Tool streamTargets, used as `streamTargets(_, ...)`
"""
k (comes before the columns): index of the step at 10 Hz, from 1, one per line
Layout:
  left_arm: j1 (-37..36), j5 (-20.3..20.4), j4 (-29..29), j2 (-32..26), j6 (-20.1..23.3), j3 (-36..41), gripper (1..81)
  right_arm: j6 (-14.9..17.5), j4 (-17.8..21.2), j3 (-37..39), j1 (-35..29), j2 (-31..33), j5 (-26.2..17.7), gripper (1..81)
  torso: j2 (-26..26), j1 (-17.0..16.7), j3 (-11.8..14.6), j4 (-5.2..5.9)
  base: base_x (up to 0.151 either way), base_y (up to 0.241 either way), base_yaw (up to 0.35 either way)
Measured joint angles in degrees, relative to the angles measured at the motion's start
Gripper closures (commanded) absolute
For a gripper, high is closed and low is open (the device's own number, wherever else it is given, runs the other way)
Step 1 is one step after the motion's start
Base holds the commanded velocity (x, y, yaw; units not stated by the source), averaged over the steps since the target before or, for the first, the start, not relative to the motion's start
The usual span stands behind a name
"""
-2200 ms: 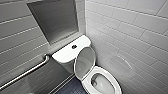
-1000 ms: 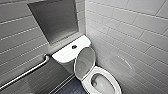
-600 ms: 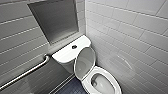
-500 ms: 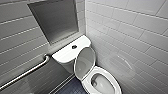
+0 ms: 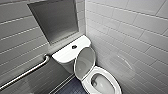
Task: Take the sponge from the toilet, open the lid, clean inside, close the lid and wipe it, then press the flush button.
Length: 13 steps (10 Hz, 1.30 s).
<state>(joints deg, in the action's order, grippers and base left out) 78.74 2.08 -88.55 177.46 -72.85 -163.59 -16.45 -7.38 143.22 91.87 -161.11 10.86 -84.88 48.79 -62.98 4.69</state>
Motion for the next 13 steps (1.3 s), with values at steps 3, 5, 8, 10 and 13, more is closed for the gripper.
streamTargets(3, 0.0, -5.4, 26.0, 0.0, 24.5, 0.1, 1.0, 0.2, -0.1, -0.1, -0.5, -0.1, 0.1, 81.1, 0.0, 0.0, 0.0, 0.00, 0.000, 0.000, 0.000)
streamTargets(5, -0.4, -5.7, 47.9, -0.2, 40.7, 1.5, 1.0, 0.4, -0.1, -0.1, -0.6, -0.3, 0.0, 81.1, 0.0, 0.0, 0.0, 0.00, 0.000, 0.000, 0.000)
streamTargets(8, -2.5, -2.3, 74.8, -1.6, 59.3, 4.9, 1.0, 0.4, -1.6, -0.1, -0.6, -0.8, 0.2, 81.1, 0.0, 0.0, 0.0, 0.00, 0.000, 0.000, 0.000)
streamTargets(10, -3.1, 0.5, 80.3, -3.6, 63.4, 8.6, 1.0, 0.4, -1.9, -0.1, -0.6, -0.7, 0.7, 81.1, 0.0, 0.0, 0.0, 0.00, 0.000, 0.000, 0.000)
streamTargets(13, -4.2, 1.4, 78.3, -8.7, 64.7, 20.9, 1.0, 0.4, -1.9, -0.7, -0.6, -0.7, 0.7, 81.1, 0.0, 0.0, 0.0, 0.00, 0.000, 0.000, 0.000)
